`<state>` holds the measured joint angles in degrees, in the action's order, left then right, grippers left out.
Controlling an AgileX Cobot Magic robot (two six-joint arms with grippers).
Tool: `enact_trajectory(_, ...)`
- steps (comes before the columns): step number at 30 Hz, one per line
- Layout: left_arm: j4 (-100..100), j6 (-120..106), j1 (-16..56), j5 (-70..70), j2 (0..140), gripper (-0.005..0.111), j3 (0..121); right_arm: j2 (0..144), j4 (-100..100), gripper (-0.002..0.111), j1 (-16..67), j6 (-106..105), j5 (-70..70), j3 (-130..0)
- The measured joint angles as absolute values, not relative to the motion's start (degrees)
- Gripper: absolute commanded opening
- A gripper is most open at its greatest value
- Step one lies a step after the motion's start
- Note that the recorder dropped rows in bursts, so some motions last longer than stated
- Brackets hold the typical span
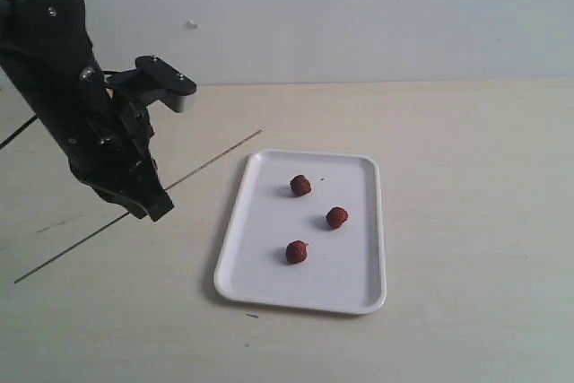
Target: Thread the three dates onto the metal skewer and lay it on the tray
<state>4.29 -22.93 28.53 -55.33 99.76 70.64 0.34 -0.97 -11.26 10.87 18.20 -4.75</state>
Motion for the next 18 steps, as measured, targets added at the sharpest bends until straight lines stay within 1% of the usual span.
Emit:
enact_trajectory(10, 0.58, -24.93, 28.53, -58.52, 97.10, 0.000, 68.21, 0.34, -3.18, 0.000, -11.26, 9.66, 18.20, -4.75)
enact_trajectory(18, -1.00, -30.72, 28.53, -53.79, 97.10, 0.000, 64.83, 0.34, -4.23, 0.000, -11.26, 9.19, 18.20, -4.75)
